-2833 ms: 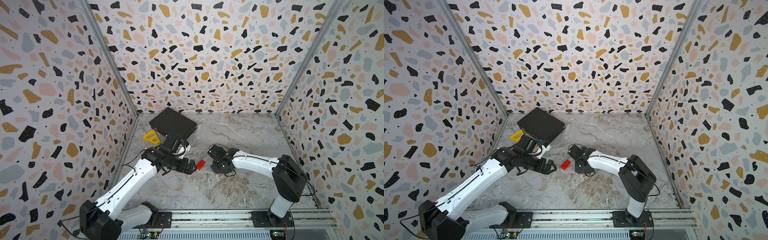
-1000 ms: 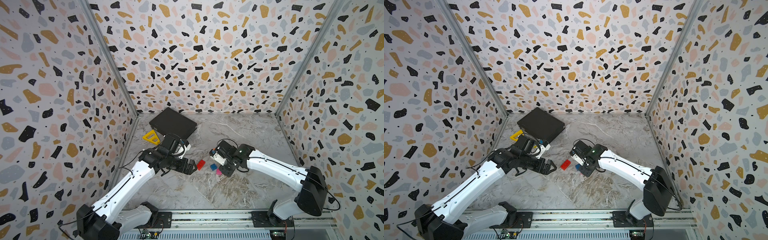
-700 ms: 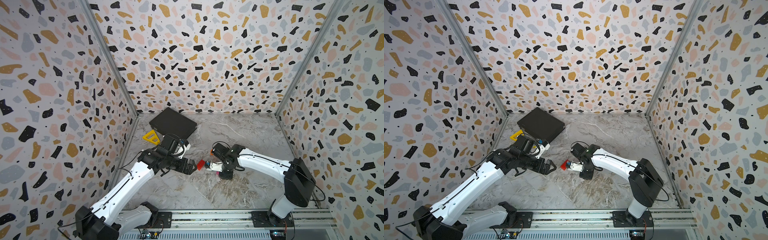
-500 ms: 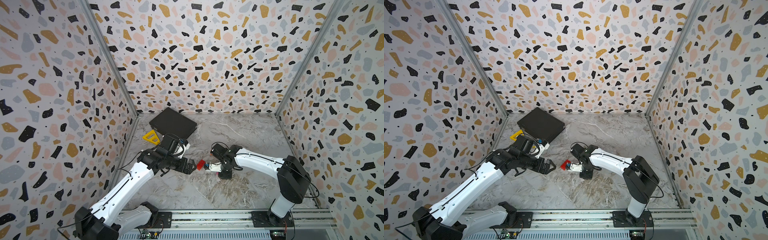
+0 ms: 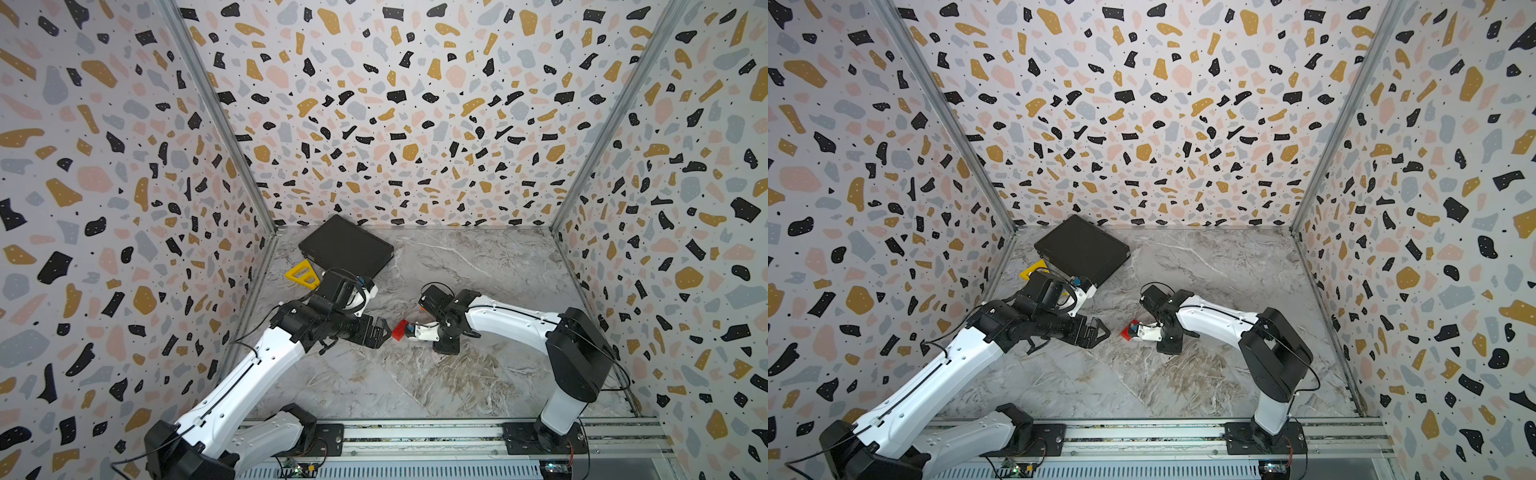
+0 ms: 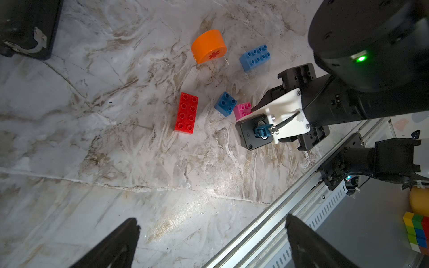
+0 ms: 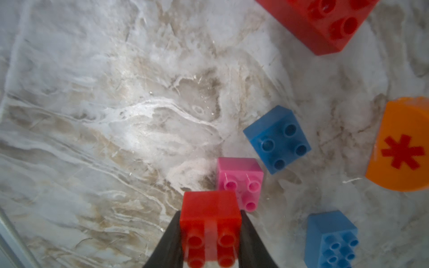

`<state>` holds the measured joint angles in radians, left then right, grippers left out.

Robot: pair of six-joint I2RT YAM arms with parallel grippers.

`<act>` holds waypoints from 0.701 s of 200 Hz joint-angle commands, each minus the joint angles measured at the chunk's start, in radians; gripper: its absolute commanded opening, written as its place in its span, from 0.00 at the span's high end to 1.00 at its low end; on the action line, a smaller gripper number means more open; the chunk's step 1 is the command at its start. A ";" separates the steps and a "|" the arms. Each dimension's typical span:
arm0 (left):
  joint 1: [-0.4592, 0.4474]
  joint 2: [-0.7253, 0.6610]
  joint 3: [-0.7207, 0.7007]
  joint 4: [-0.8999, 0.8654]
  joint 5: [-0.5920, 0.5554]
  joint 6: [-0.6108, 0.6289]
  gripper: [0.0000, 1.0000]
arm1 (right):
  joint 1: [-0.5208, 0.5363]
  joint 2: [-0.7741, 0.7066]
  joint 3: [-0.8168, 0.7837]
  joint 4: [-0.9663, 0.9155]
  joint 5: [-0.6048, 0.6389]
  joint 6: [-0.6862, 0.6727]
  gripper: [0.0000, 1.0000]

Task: Assemble an ice cream with lego
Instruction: Assemble the lego brick with the lego brick.

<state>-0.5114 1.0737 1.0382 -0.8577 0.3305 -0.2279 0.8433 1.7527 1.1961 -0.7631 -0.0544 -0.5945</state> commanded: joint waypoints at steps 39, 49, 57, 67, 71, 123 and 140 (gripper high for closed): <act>0.005 -0.017 -0.018 0.029 -0.005 0.006 0.01 | -0.016 0.010 0.051 -0.006 0.022 -0.024 0.83; 0.005 -0.017 -0.018 0.029 -0.004 0.006 0.00 | -0.017 0.007 0.053 -0.004 0.022 -0.024 0.83; 0.005 -0.017 -0.018 0.029 -0.004 0.006 0.00 | -0.016 0.005 0.053 -0.003 0.021 -0.024 0.83; 0.006 -0.017 -0.018 0.030 -0.002 0.007 0.00 | -0.017 0.005 0.053 -0.001 0.022 -0.024 0.83; 0.005 -0.017 -0.017 0.029 -0.003 0.006 0.00 | -0.018 0.007 0.053 -0.002 0.023 -0.024 0.83; 0.007 -0.016 -0.020 0.030 0.001 0.006 0.00 | -0.023 0.031 0.062 0.007 0.021 -0.024 0.83; 0.007 -0.014 -0.018 0.030 0.001 0.006 0.01 | -0.024 0.036 0.063 0.010 0.021 -0.025 0.83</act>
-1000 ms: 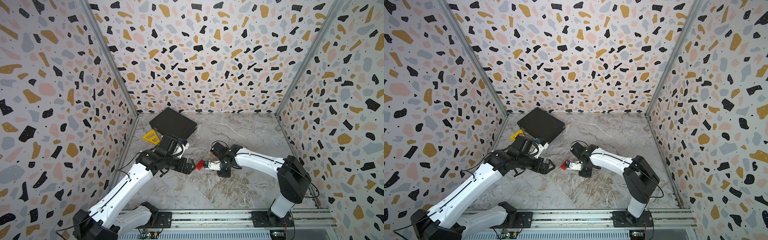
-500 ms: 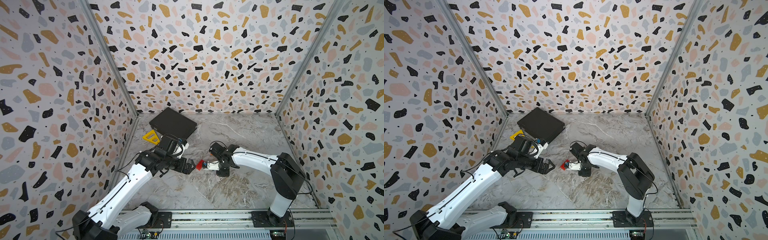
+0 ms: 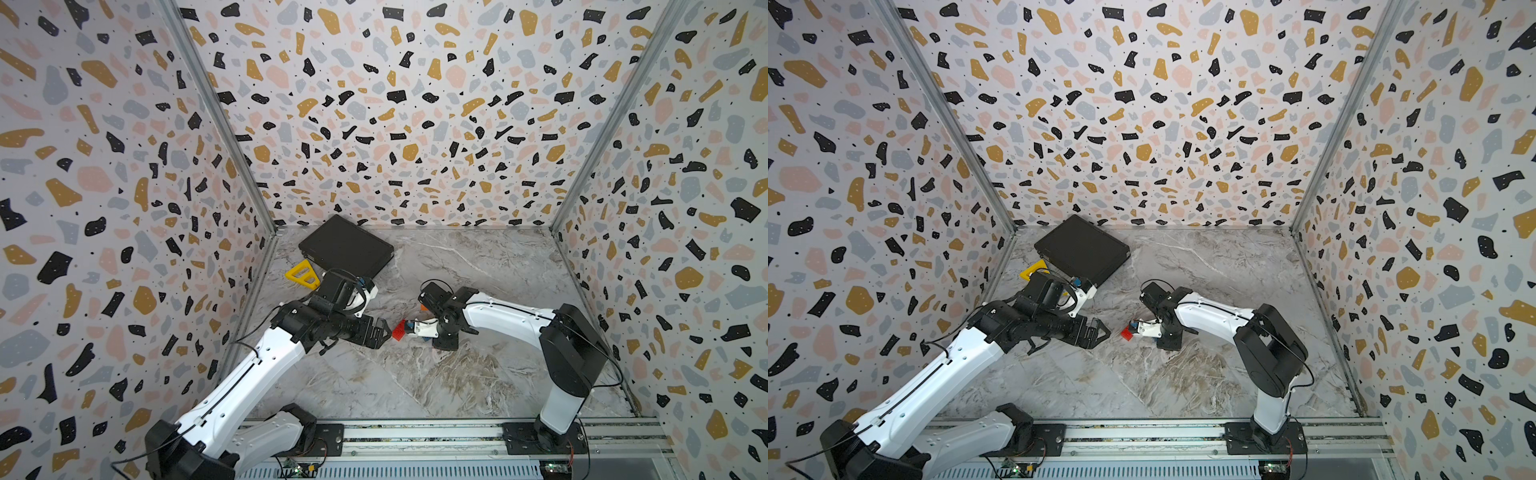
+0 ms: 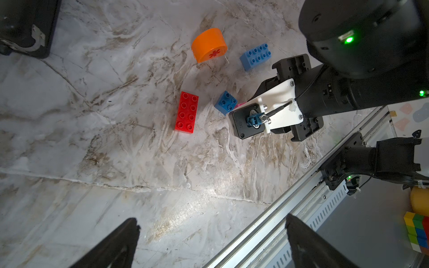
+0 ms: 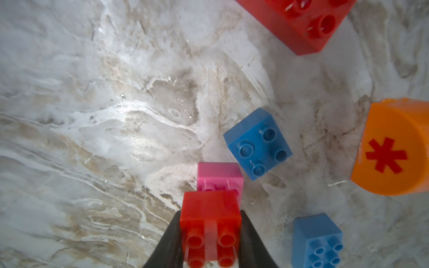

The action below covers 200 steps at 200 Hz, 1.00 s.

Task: Assemble an ice cream with lego
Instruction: Assemble the lego brick with the lego brick.

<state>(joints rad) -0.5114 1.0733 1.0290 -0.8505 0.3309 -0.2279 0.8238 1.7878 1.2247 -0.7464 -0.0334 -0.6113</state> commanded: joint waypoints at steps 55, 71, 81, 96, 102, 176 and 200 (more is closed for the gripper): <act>0.007 -0.013 -0.010 0.023 0.005 0.008 0.00 | -0.008 0.015 0.032 0.001 -0.001 -0.007 0.83; 0.007 -0.013 -0.010 0.022 0.006 0.008 0.00 | -0.009 0.018 0.029 0.003 0.003 -0.008 0.83; 0.007 -0.013 -0.010 0.022 0.006 0.007 0.01 | -0.009 0.021 0.026 0.002 0.004 -0.010 0.83; 0.007 -0.012 -0.010 0.023 0.009 0.009 0.00 | -0.011 0.026 0.024 0.004 0.006 -0.011 0.83; 0.007 -0.012 -0.011 0.023 0.010 0.008 0.01 | -0.011 0.030 0.024 0.004 0.007 -0.011 0.83; 0.007 -0.009 -0.014 0.024 0.023 0.009 0.00 | -0.014 0.077 0.025 -0.005 0.006 -0.012 0.84; 0.007 -0.006 -0.014 0.024 0.028 0.009 0.00 | -0.015 0.092 0.021 -0.015 0.006 -0.015 0.84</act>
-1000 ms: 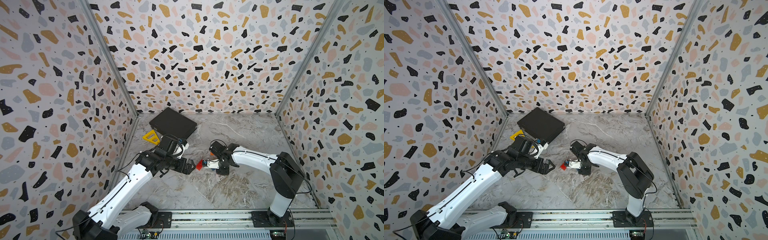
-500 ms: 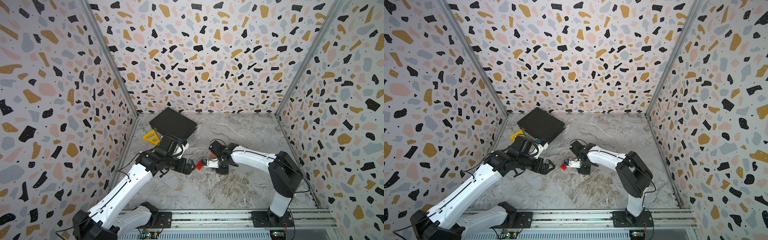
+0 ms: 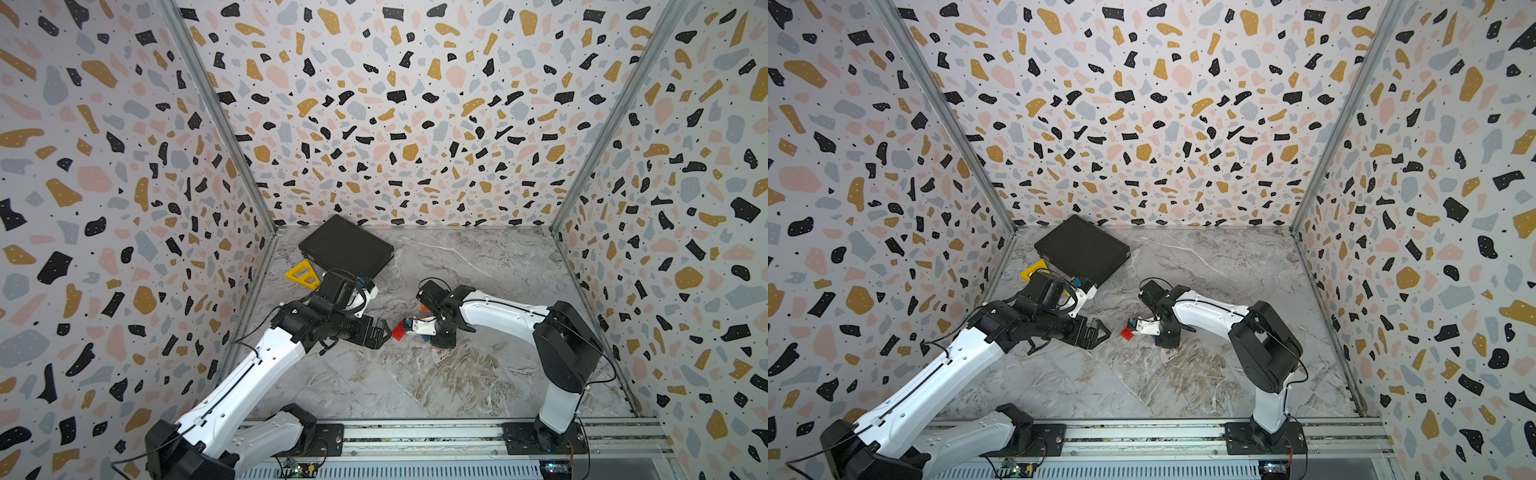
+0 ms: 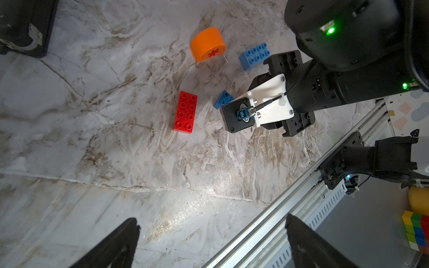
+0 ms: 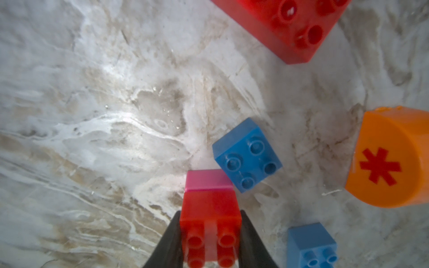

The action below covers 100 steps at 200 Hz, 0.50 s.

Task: Assemble an ice cream with lego
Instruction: Assemble the lego brick with the lego brick.

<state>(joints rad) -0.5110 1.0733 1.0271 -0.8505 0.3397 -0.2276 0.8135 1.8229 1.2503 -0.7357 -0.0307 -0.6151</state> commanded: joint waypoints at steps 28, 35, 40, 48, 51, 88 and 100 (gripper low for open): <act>0.006 -0.005 -0.013 0.025 0.025 0.008 0.00 | -0.005 0.085 -0.011 -0.047 -0.003 -0.020 0.84; 0.006 -0.006 -0.014 0.026 0.027 0.009 0.00 | -0.004 0.093 -0.011 -0.055 -0.006 -0.020 0.84; 0.006 -0.004 -0.015 0.026 0.028 0.008 0.01 | -0.005 0.099 -0.011 -0.060 -0.005 -0.020 0.84; 0.006 -0.003 -0.015 0.025 0.031 0.008 0.00 | -0.005 0.107 -0.012 -0.071 -0.005 -0.020 0.84; 0.006 -0.003 -0.015 0.025 0.033 0.009 0.00 | -0.005 0.110 -0.012 -0.073 -0.005 -0.020 0.84; 0.006 0.000 -0.015 0.024 0.036 0.010 0.00 | -0.005 0.140 -0.022 -0.106 -0.009 -0.018 0.85; 0.006 0.001 -0.015 0.024 0.038 0.009 0.00 | -0.005 0.146 -0.023 -0.117 -0.010 -0.015 0.85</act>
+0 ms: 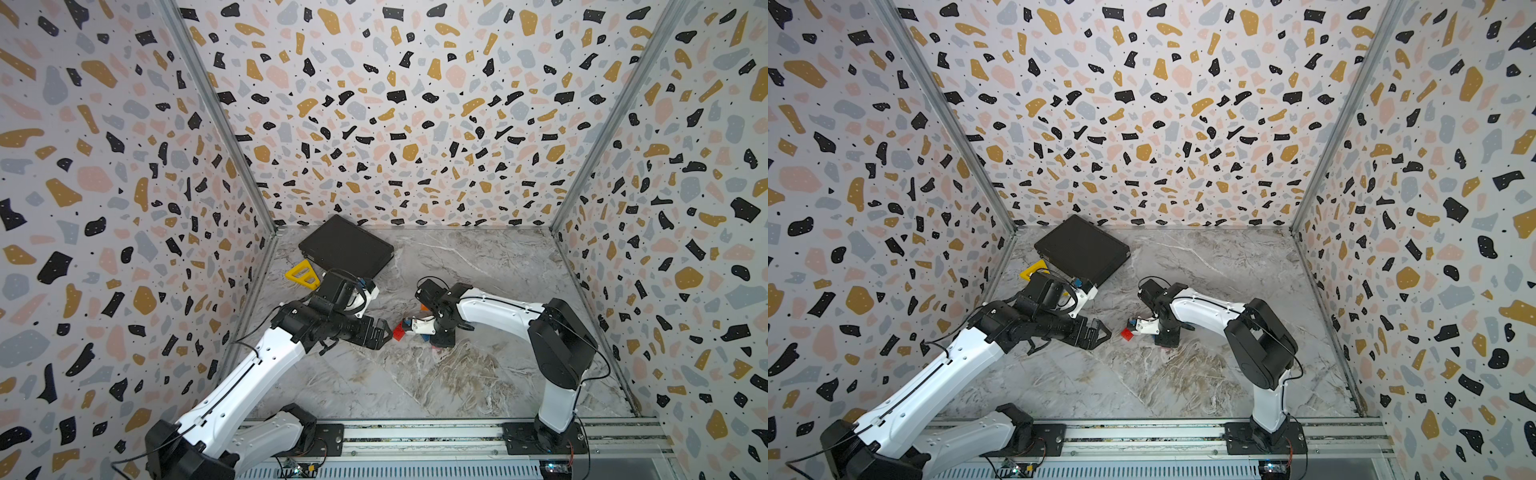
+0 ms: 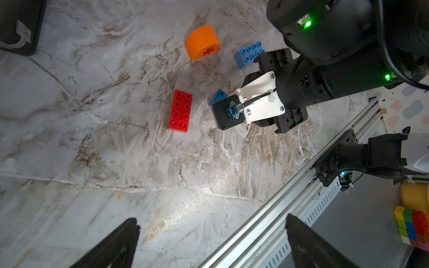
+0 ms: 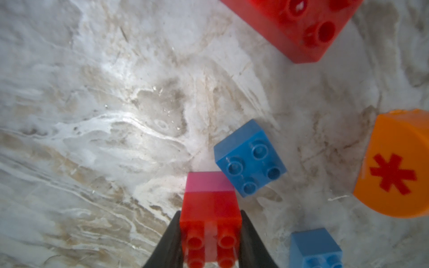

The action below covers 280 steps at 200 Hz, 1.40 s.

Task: Assemble an ice cream with lego
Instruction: Assemble the lego brick with the lego brick.

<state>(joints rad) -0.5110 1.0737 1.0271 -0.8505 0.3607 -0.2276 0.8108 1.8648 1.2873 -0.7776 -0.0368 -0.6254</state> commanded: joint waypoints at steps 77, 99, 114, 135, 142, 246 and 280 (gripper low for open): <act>0.006 -0.002 0.007 0.005 -0.033 0.011 0.01 | -0.001 -0.085 -0.123 -0.101 -0.030 0.033 0.85; 0.006 -0.001 0.019 -0.007 -0.053 0.012 0.00 | 0.001 -0.113 -0.126 -0.098 -0.038 0.031 0.85; 0.006 -0.003 0.022 -0.009 -0.066 0.011 0.00 | 0.002 -0.109 -0.122 -0.102 -0.040 0.027 0.84; 0.006 -0.006 0.023 -0.012 -0.081 0.013 0.01 | 0.010 -0.094 -0.123 -0.098 -0.033 0.028 0.83; 0.006 -0.006 0.024 -0.012 -0.083 0.013 0.00 | 0.013 -0.087 -0.123 -0.094 -0.031 0.028 0.83; 0.006 -0.022 0.037 -0.018 -0.126 0.024 0.00 | 0.021 -0.114 -0.071 -0.100 -0.019 0.099 0.49; 0.006 -0.022 0.062 -0.044 -0.161 0.030 0.00 | 0.021 -0.167 -0.053 -0.115 -0.013 0.120 0.45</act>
<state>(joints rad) -0.5110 1.0676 1.0378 -0.8688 0.2390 -0.2192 0.8268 1.7733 1.1873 -0.8440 -0.0525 -0.5346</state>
